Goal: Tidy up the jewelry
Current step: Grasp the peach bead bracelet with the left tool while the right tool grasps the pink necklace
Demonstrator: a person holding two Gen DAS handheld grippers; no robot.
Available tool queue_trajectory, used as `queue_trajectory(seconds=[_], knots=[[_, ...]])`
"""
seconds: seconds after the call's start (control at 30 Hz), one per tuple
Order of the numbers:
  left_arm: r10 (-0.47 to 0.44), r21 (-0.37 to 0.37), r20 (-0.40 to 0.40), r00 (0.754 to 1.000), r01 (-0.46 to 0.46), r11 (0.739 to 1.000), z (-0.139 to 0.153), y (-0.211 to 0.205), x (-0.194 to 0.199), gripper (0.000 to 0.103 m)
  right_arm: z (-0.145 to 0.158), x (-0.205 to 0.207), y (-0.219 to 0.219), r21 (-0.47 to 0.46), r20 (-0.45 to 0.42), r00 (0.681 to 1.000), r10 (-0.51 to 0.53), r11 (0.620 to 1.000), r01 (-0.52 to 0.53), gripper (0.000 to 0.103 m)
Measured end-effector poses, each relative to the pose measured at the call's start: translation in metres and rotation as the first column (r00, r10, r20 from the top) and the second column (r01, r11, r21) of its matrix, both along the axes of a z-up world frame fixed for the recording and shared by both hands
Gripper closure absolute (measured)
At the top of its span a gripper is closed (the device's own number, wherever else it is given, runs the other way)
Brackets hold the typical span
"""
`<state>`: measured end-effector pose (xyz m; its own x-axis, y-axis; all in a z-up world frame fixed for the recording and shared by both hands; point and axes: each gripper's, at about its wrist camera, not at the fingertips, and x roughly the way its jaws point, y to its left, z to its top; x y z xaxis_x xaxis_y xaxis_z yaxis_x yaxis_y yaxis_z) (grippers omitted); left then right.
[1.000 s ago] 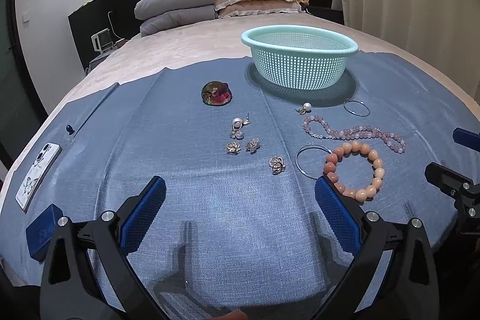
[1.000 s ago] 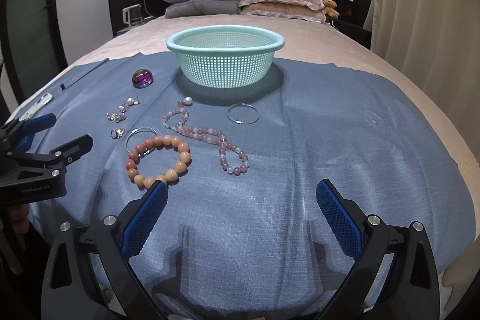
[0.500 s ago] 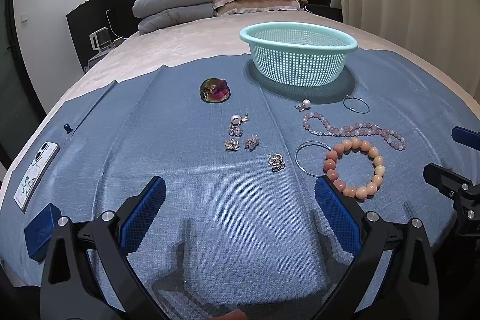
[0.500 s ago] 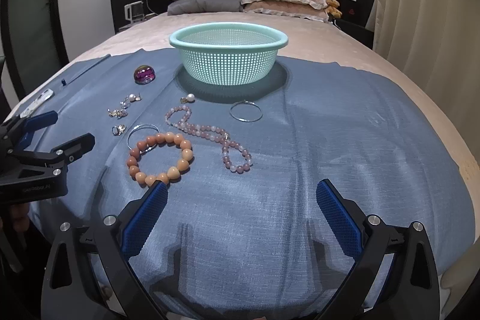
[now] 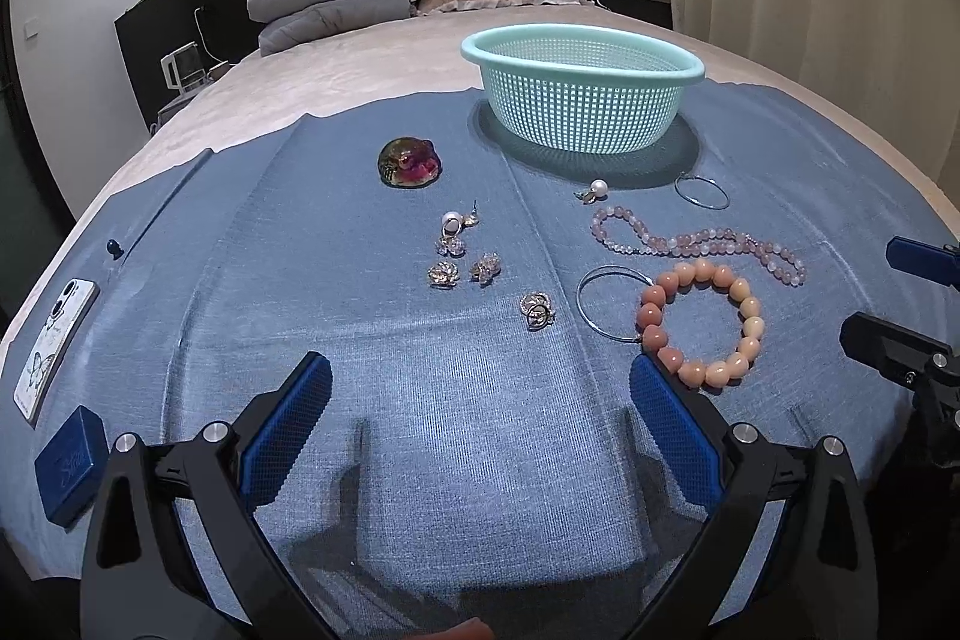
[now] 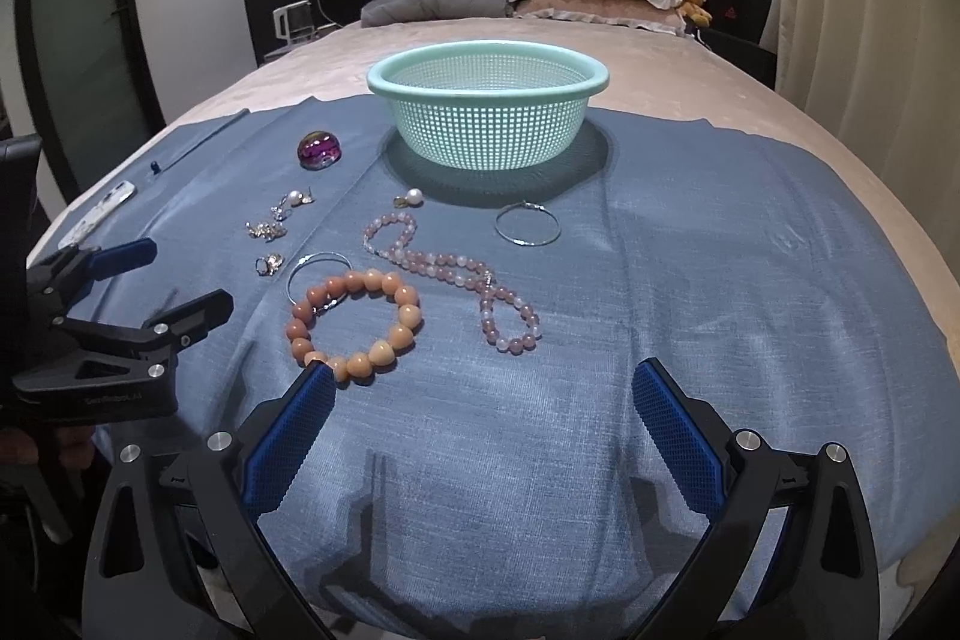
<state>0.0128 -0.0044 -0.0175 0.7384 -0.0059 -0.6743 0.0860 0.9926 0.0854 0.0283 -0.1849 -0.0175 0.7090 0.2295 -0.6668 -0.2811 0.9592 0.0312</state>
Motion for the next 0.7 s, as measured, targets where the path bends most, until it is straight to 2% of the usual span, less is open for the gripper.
queue_trajectory(seconds=[0.3, 0.63, 0.7], knots=[[-0.074, 0.003, -0.016, 0.997, 0.074, 0.997, -0.003, -0.012, 0.001, 0.006, 0.009, 0.018, -0.002, 0.023, 0.027, 0.999, 0.034, 0.999, -0.034, 0.008], [-0.169, -0.061, -0.031, 0.985, 0.167, 0.984, 0.001, -0.034, 0.015, 0.006, 0.004, 0.047, -0.007, 0.006, 0.004, 1.000, 0.020, 1.000, -0.020, 0.009], [-0.179, -0.093, -0.047, 0.983, 0.174, 0.980, -0.002, -0.036, 0.019, 0.006, 0.004, 0.053, -0.007, -0.009, 0.010, 1.000, 0.017, 1.000, -0.017, 0.011]])
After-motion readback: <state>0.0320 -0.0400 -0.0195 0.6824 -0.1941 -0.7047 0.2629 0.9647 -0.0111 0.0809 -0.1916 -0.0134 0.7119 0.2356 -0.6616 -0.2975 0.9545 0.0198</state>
